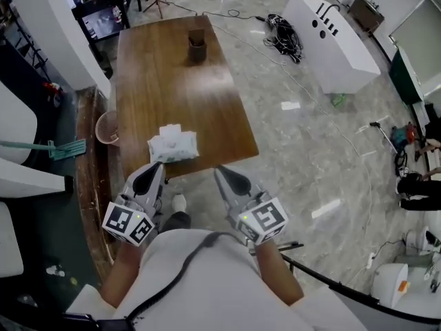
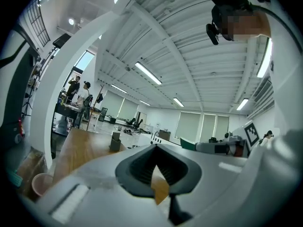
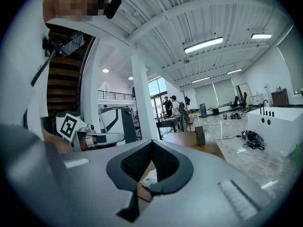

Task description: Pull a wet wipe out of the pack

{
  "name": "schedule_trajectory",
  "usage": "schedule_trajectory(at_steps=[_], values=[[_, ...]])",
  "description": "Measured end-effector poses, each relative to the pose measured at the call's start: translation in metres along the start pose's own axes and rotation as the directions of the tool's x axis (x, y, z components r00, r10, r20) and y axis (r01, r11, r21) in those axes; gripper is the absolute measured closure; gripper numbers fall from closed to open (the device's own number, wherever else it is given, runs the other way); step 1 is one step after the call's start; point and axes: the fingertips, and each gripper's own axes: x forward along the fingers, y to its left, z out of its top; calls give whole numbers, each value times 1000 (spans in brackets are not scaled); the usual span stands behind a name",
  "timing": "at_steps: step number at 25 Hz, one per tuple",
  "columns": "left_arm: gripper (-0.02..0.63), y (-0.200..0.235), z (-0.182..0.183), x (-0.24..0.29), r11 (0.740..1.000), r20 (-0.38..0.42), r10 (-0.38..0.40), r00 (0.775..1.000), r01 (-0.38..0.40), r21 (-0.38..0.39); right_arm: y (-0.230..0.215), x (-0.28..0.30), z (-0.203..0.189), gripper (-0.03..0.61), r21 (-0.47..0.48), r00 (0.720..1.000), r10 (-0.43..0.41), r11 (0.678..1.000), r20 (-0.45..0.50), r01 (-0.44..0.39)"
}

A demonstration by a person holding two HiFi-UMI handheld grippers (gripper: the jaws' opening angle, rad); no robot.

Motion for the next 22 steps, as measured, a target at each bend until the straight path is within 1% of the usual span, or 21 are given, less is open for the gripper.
schedule_trajectory(at_steps=[4,8,15,22], values=[[609,14,-4,20,998,-42,-60,997,61,23,-10,19,3,569,19,998,-58,998,-1,58],[609,34,-1,33,995,-65,-94,993,96,26,-19,41,7,569,19,995,-101,995,-5,101],[609,75,-1,44,994,-82,-109,991,109,5,-29,75,-1,569,26,987,-160,987,-28,161],[608,114,-8,49,994,-109,-112,988,111,-21,-32,113,-6,569,30,984,-168,985,-63,171]])
